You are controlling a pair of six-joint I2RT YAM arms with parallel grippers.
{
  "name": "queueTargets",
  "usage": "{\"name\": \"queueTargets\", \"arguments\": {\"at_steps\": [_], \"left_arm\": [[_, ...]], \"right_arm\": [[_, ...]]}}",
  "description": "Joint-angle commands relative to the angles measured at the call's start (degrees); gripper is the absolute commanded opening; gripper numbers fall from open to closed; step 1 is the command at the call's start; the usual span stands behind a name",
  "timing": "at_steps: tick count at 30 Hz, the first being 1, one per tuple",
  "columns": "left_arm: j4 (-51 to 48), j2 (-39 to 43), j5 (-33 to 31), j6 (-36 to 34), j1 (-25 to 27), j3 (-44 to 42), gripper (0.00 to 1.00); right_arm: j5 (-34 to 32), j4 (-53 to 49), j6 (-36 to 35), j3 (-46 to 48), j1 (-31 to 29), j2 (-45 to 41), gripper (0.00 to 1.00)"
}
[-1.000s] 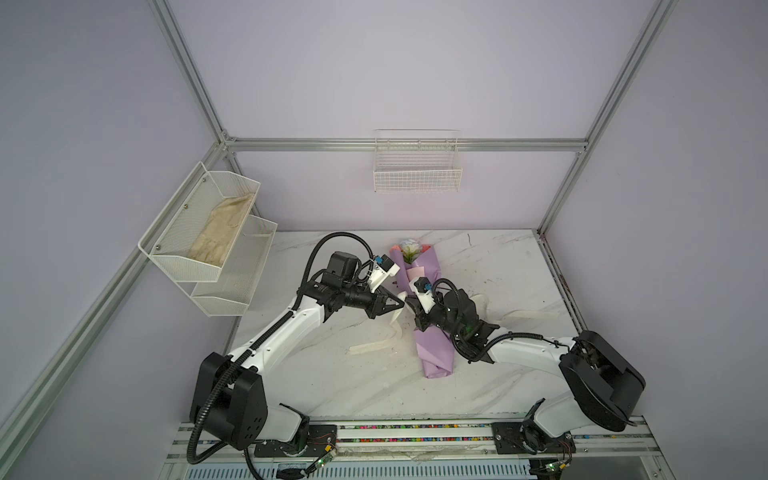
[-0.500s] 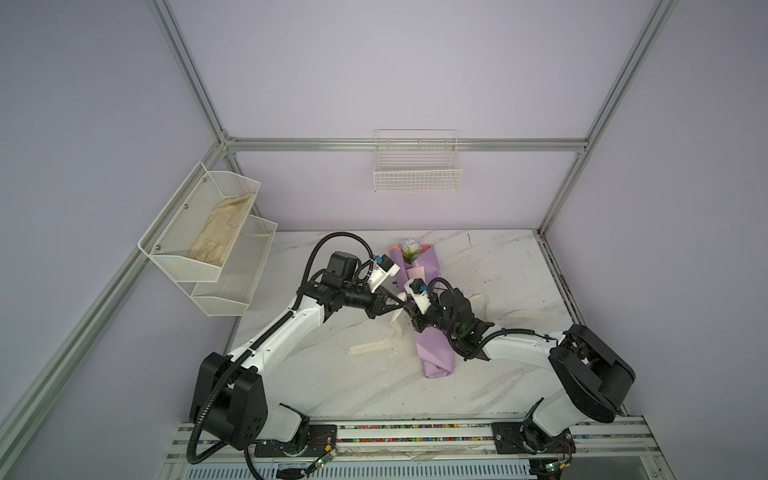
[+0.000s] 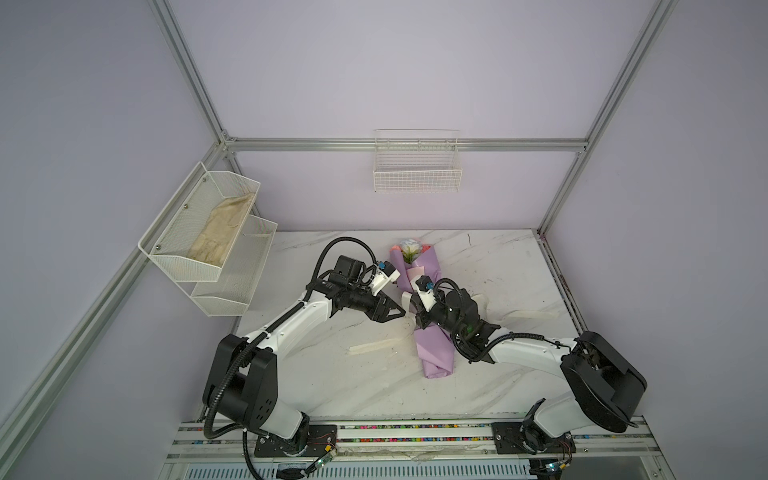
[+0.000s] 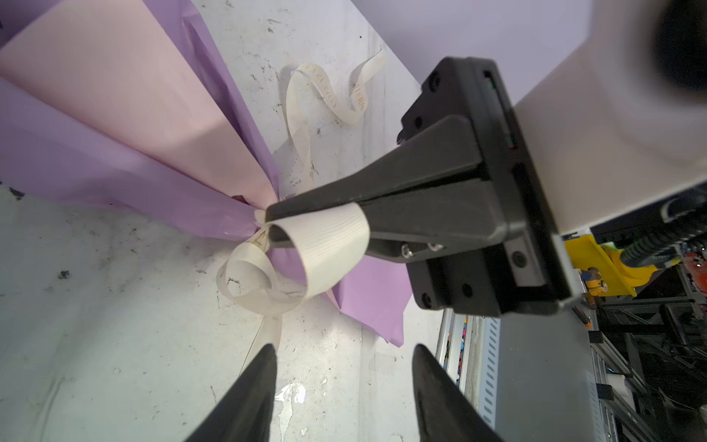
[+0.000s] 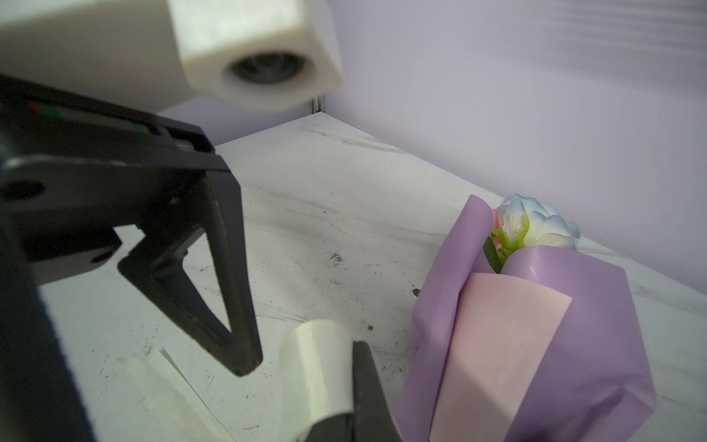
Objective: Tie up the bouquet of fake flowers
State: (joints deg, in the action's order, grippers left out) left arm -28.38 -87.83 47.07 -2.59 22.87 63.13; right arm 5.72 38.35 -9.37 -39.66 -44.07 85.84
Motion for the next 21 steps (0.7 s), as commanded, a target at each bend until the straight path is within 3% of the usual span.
{"name": "queueTargets", "arguments": {"at_steps": [1, 9, 14, 18, 21], "left_arm": [[2.09, -0.34, 2.94, 0.13, -0.37, 5.27, 0.58], [11.50, -2.34, 3.05, 1.69, -0.29, 3.92, 0.63], [12.87, -5.32, 6.52, 0.38, -0.02, 5.38, 0.63], [14.19, -6.74, 8.69, 0.43, 0.15, 6.38, 0.57], [17.81, -6.93, 9.78, 2.24, 0.15, 6.29, 0.47]], "right_arm": [[-0.65, 1.35, -1.53, 0.44, 0.07, -1.58, 0.00], [-0.09, 1.64, -1.62, 0.28, 0.13, -0.94, 0.00], [-0.13, 1.48, -1.36, -0.06, 0.14, -0.80, 0.00], [-0.18, 1.50, -1.25, -0.12, 0.22, -0.85, 0.01], [-0.45, 1.25, -0.82, -0.16, 0.22, -0.72, 0.02]]}}
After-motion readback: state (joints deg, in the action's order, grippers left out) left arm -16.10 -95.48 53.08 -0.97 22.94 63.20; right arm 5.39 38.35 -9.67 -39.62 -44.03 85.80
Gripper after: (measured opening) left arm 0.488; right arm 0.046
